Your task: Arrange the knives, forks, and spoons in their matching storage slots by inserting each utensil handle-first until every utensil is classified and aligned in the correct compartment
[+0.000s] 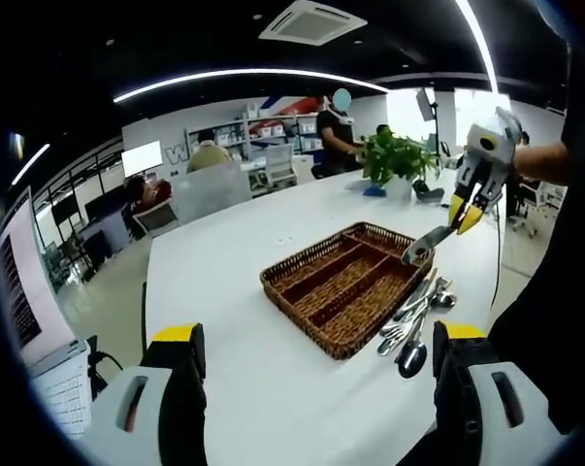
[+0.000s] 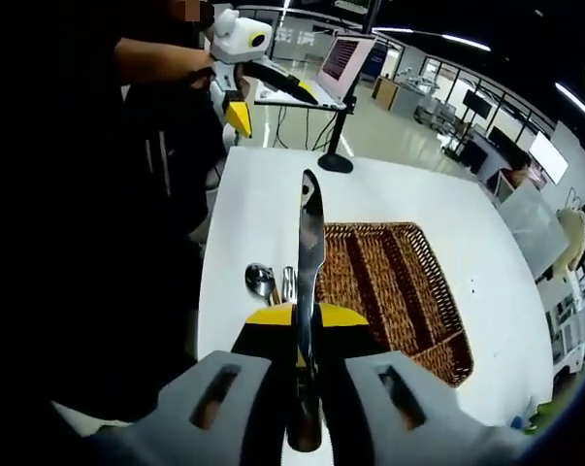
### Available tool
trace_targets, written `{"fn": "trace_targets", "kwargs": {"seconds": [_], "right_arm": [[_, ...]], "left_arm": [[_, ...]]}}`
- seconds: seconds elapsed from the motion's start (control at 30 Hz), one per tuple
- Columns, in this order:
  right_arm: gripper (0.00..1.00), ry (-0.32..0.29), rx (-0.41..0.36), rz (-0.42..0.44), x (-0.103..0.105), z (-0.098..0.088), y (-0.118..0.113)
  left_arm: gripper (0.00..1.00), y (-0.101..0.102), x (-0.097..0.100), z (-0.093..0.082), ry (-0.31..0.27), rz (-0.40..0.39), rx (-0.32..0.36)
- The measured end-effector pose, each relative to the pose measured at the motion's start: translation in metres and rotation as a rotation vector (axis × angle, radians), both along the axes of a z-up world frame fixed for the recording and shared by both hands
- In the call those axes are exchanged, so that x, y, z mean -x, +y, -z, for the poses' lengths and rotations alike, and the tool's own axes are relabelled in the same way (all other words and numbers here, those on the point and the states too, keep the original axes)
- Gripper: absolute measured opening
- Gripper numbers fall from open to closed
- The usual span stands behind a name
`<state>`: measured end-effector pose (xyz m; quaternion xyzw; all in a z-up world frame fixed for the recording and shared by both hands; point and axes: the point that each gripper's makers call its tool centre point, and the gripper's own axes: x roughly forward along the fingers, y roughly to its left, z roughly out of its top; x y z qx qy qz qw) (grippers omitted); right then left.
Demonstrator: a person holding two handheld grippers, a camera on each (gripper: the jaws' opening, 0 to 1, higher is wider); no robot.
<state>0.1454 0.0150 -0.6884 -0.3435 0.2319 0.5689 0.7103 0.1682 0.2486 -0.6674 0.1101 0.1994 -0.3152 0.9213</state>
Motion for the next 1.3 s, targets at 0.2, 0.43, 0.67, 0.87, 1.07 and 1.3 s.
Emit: {"fn": "trace_targets", "kwargs": {"seconds": [0.2, 0.43, 0.67, 0.87, 1.07, 1.3], "right_arm": [[0.03, 0.002, 0.0, 0.004, -0.001, -0.002, 0.001], [0.03, -0.001, 0.009, 0.0, -0.007, -0.001, 0.003], [0.03, -0.013, 0.014, -0.001, -0.017, 0.0, 0.004], [0.03, -0.019, 0.025, -0.007, -0.026, 0.0, 0.004], [0.03, -0.03, 0.026, -0.013, -0.034, -0.003, 0.007], [0.03, -0.054, 0.024, -0.012, -0.048, -0.006, 0.009]], "left_arm": [[0.99, 0.0, 0.0, 0.001, 0.003, 0.003, 0.0], [0.99, 0.001, -0.002, 0.001, 0.005, 0.006, -0.002], [0.99, 0.0, -0.003, 0.003, 0.008, 0.013, 0.0], [0.99, -0.001, -0.003, 0.006, 0.018, 0.022, -0.006], [0.99, -0.002, -0.005, 0.005, 0.019, 0.026, -0.006], [0.99, 0.001, -0.009, 0.001, 0.005, 0.009, 0.002]]}}
